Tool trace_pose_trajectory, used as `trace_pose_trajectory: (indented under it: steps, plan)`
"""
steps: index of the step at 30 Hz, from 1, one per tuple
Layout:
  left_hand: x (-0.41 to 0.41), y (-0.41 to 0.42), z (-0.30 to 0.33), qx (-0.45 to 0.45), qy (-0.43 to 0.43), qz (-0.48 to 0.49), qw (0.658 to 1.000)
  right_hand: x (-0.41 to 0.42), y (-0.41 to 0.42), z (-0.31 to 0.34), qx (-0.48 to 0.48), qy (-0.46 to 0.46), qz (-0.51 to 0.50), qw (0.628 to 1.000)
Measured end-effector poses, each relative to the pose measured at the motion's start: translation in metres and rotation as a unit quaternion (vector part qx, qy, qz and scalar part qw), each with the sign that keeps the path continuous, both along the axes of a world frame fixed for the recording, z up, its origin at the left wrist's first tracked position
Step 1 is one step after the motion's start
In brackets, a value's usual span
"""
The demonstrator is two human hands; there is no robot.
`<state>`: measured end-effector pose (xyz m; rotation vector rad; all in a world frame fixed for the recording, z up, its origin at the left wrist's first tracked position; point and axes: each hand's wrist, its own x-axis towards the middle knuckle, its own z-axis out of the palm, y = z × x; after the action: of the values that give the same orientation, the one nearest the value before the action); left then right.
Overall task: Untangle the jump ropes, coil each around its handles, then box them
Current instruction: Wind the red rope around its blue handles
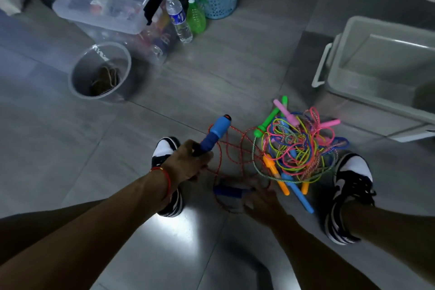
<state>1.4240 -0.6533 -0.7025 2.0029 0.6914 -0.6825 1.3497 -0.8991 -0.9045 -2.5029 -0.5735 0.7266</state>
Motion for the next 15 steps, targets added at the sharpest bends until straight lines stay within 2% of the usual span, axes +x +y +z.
trace_pose_trajectory:
  steps: [2,5,7,9,10,12,14,15]
  plan:
    - [0.011,-0.002,0.010,0.049,-0.056,-0.034,0.997,0.027,0.005,0.046,0.055,0.001,-0.028,0.998]
    - [0.026,-0.006,0.032,0.136,-0.136,-0.134,0.972,0.064,0.008,0.136,0.176,0.094,-0.076,0.977]
    - [0.033,-0.012,0.050,0.151,-0.156,-0.166,0.962,0.084,0.004,0.188,0.236,0.155,-0.075,0.956]
    - [0.036,-0.021,0.075,0.120,-0.157,-0.183,0.963,0.103,-0.011,0.245,0.266,0.202,-0.059,0.941]
    - [0.035,-0.027,0.090,0.078,-0.154,-0.188,0.967,0.111,-0.022,0.273,0.270,0.208,-0.045,0.939]
    - [0.026,-0.037,0.119,-0.086,-0.141,-0.167,0.972,0.124,-0.043,0.324,0.279,0.195,-0.035,0.940]
    - [0.012,-0.046,0.143,-0.286,-0.090,-0.118,0.947,0.129,-0.061,0.363,0.279,0.169,-0.042,0.944]
    - [0.006,-0.050,0.152,-0.351,-0.061,-0.104,0.929,0.130,-0.068,0.380,0.280,0.161,-0.042,0.946]
